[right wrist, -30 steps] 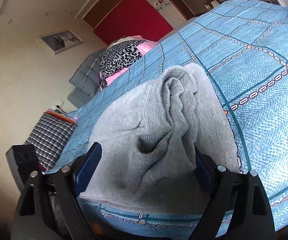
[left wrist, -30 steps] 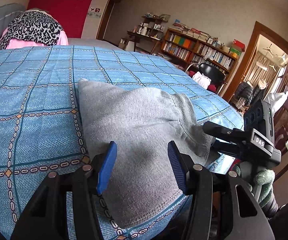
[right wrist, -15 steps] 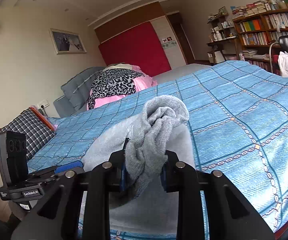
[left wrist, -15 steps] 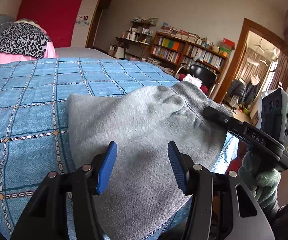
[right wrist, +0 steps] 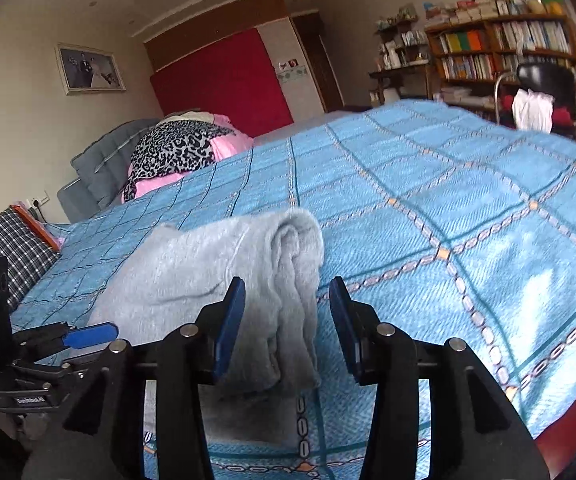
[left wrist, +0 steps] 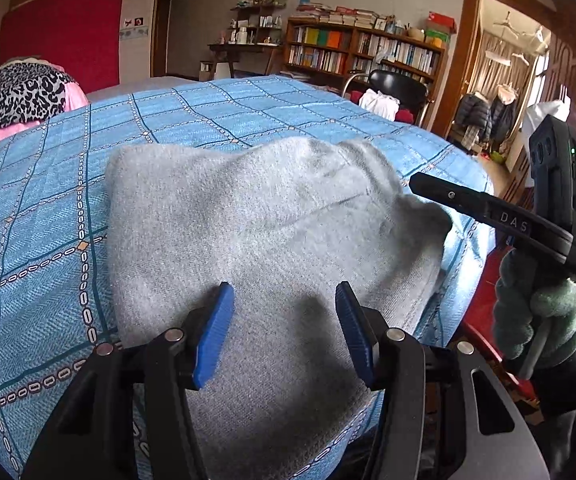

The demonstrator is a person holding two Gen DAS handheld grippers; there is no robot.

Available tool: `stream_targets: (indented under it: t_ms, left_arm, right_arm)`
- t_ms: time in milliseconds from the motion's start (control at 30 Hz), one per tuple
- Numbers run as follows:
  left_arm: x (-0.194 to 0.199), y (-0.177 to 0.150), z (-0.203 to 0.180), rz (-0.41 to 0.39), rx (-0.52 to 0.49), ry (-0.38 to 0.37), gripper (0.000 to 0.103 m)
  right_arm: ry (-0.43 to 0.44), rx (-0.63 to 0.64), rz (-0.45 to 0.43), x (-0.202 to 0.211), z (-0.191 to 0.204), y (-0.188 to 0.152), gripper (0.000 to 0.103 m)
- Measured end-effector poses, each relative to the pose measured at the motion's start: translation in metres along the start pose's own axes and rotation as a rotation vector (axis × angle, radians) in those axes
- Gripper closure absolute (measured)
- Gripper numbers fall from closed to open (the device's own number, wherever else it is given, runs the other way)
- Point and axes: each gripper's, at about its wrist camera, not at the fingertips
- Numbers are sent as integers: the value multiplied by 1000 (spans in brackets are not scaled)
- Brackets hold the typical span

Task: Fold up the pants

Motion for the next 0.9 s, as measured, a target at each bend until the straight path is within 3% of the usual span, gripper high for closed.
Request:
stream_targets:
  t_ms: [100, 300, 467, 633, 800, 900]
  left_arm:
    - [9, 16, 9, -30, 37, -23, 50]
    - [7, 54, 34, -56, 69, 17, 50]
    - [-14, 87, 59, 10, 88, 42, 50]
    - [-50, 108, 81, 99, 91, 107, 61]
    - [-96, 102, 107, 200, 114, 170, 71]
    - [-105, 97, 109, 182, 107, 197, 74]
  right_arm:
    - [25, 54, -51, 6, 15, 9, 58]
    - [87, 187, -3, -15, 54, 2, 58]
    - [79, 212, 45, -30, 56, -7, 58]
    - [71, 229, 74, -39, 48, -18, 58]
    - [46, 298, 65, -43, 43, -39, 57]
    - [45, 283, 47, -45, 40, -45, 57]
Point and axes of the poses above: each gripper's, at about its wrist camera, not at the fingertips, and x roughly against the way its jaws point, z to its left, y to its top, and after that the axes turned 3 degrees about -y, right-handed
